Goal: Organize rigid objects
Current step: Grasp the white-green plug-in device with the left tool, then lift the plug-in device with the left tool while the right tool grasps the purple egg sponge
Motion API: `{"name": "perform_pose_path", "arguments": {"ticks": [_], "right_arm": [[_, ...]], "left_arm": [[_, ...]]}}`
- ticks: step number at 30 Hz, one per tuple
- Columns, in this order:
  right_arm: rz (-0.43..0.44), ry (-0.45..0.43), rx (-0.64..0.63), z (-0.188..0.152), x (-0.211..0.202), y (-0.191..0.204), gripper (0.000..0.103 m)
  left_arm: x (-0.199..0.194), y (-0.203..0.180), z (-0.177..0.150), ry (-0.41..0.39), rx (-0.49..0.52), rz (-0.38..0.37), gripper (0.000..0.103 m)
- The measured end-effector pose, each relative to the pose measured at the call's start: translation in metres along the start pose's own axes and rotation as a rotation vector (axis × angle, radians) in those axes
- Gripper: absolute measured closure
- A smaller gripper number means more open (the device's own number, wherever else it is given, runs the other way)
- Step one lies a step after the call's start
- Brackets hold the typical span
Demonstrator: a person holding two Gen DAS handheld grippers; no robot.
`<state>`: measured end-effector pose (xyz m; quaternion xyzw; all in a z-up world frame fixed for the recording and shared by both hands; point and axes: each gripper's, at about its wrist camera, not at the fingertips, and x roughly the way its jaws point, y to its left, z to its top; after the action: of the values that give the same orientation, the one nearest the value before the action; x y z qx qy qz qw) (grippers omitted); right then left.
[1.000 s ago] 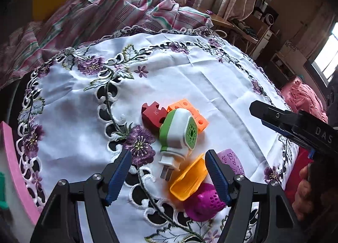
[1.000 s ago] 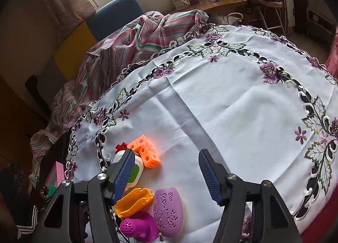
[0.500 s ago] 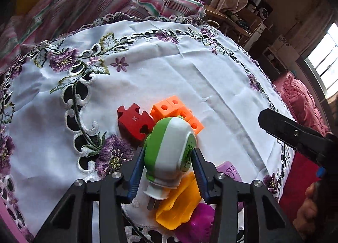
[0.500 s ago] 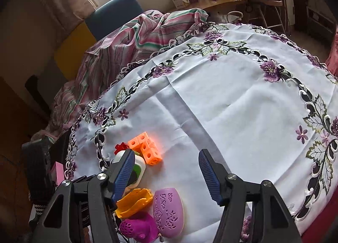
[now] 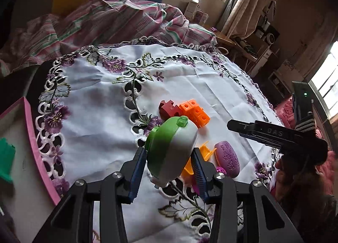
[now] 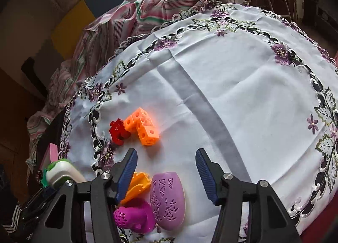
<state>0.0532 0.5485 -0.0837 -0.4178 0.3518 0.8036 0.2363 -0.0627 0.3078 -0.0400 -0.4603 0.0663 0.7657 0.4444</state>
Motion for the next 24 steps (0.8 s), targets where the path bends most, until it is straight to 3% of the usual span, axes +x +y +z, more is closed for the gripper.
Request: {"name": "perform_pose_path", "arguments": {"ticks": [5,11,20,24], "right_arm": [[-0.008,0.037,-0.020,-0.003,0.005,0.002,0.058],[-0.015,0.132,-0.062,-0.014,0.019,0.012,0.058],[-0.021,0.176,-0.087,-0.018,0.025,0.014,0.057],[-0.073,0.200,-0.153,-0.024,0.029,0.024,0.057]], "left_arm": [[-0.030,0.010,-0.018,-0.033,-0.055,-0.017,0.059],[-0.058,0.024,-0.039,-0.067,-0.094,-0.001,0.059],[-0.091,0.050,-0.065,-0.106,-0.170,0.019,0.059],[-0.109,0.059,-0.070,-0.132,-0.189,0.025,0.059]]}}
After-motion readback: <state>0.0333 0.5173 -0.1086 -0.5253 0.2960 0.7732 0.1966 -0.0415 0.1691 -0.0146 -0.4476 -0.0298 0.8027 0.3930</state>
